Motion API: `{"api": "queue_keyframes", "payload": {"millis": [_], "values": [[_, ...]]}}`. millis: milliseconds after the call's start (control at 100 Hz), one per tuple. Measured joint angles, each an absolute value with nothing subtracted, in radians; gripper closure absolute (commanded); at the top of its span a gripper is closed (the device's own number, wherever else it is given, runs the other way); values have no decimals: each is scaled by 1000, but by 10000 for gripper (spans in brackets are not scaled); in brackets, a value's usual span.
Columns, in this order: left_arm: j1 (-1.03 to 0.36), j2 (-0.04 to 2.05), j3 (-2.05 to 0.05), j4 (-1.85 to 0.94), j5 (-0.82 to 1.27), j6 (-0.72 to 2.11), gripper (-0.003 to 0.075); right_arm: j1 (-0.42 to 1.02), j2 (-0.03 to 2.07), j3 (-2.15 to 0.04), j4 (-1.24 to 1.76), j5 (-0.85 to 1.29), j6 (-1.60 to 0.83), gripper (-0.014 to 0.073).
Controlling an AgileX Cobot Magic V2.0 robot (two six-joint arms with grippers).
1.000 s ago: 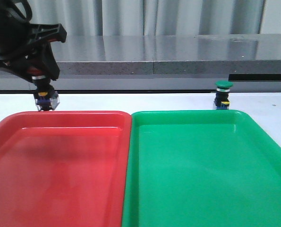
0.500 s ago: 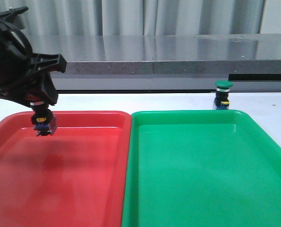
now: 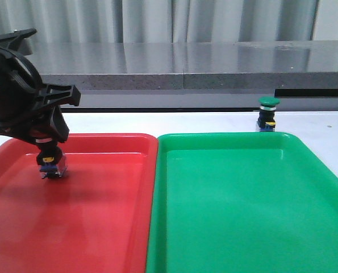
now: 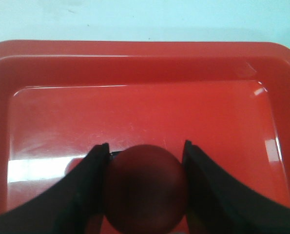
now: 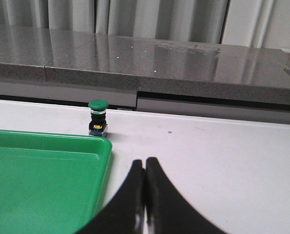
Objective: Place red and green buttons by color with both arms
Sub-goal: 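Lower the red button into the red tray and open the left gripper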
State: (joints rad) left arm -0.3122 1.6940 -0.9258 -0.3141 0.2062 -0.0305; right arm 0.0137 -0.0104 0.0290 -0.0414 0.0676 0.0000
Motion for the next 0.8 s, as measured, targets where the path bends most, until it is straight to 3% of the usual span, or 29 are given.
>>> {"api": "queue_keyframes", "payload": {"millis": [150, 340, 440, 550, 800], "values": [[-312, 1696, -926, -314, 204, -32, 524, 14, -10, 29, -41, 68, -5, 661], [-312, 1698, -926, -314, 204, -32, 292, 14, -10, 29, -41, 68, 0, 661], [-312, 1698, -926, -314, 204, -32, 216, 14, -10, 29, -41, 68, 0, 661], [-312, 1698, -926, -314, 204, -32, 182, 14, -10, 29, -41, 68, 0, 661], [-312, 1698, -926, -314, 204, -32, 181, 14, -10, 29, -41, 68, 0, 661]]}}
